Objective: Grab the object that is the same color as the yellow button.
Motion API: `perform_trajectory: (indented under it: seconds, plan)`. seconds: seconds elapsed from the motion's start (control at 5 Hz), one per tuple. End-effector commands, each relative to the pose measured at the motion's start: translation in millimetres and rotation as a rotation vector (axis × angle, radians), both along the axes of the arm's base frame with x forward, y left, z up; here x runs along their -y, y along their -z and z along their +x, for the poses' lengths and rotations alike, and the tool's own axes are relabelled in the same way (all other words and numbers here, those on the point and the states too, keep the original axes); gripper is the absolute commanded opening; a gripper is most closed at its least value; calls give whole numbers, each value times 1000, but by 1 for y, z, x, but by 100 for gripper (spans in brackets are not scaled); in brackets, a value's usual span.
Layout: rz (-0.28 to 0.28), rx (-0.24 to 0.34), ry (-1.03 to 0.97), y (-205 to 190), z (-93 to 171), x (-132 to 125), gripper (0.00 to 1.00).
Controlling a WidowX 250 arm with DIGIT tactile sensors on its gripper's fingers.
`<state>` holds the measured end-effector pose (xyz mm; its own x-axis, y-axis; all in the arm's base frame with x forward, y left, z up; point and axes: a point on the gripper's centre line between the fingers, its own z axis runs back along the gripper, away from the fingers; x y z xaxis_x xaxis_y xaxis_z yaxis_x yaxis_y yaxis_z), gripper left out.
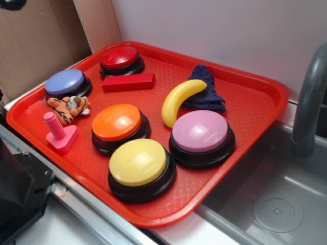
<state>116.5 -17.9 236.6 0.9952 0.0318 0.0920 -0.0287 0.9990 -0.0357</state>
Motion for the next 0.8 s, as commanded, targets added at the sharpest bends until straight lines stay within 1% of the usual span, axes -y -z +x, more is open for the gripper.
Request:
perform_trajectory:
  seconds: [0.0,0.2,0.4,0.6]
  plan:
    - [0,0,0,0,0,0,100]
    - [22,31,35,7,15,3,100]
    - [57,49,88,15,32,8,100]
    - [62,67,85,27,52,13,100]
